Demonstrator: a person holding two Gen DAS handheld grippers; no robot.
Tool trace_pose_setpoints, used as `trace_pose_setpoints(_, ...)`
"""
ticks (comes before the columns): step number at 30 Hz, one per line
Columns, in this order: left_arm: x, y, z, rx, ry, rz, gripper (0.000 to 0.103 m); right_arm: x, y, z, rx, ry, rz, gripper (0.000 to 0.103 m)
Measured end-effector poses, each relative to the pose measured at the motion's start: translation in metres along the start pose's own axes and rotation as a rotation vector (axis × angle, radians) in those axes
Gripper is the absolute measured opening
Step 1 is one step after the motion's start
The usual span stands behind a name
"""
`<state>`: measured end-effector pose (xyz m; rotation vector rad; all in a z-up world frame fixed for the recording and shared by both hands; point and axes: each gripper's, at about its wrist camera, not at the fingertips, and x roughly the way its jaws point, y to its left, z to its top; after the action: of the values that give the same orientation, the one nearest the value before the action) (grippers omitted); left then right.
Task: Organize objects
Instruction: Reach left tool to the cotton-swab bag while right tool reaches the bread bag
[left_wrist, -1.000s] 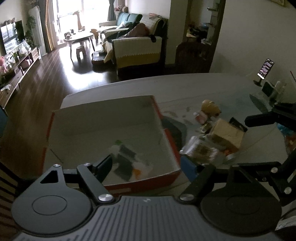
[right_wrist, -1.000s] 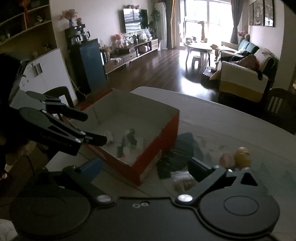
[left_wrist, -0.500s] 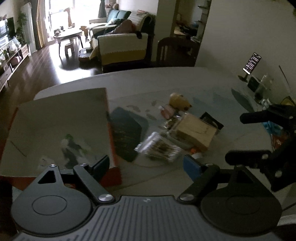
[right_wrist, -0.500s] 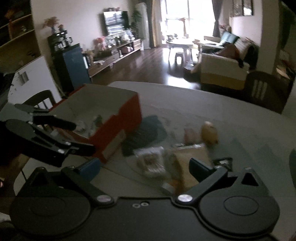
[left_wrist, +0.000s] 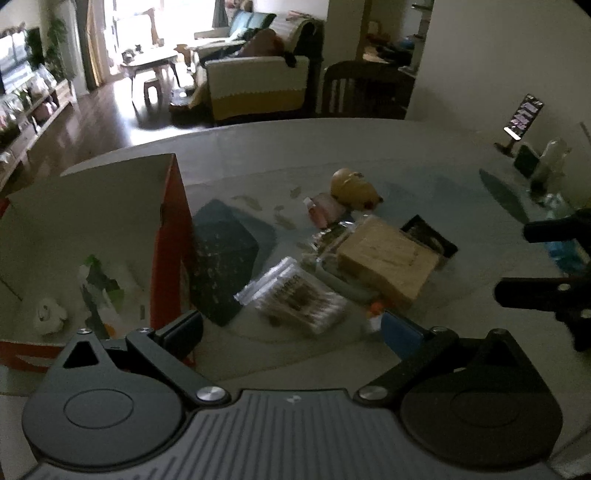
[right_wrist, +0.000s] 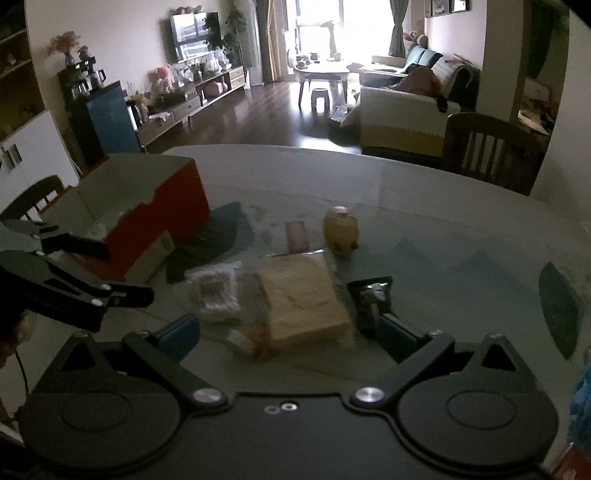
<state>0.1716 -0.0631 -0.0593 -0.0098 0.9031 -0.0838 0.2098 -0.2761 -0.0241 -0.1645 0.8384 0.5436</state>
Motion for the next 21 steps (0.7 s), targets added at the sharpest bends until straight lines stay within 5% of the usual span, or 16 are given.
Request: trace_pose_setpoints(21, 0.100, -0.016, 0.012, -0.133, 0.124, 0.134, 0.103, 0.064, -0.024, 0.009, -0.115, 0.085, 0.013, 0.099)
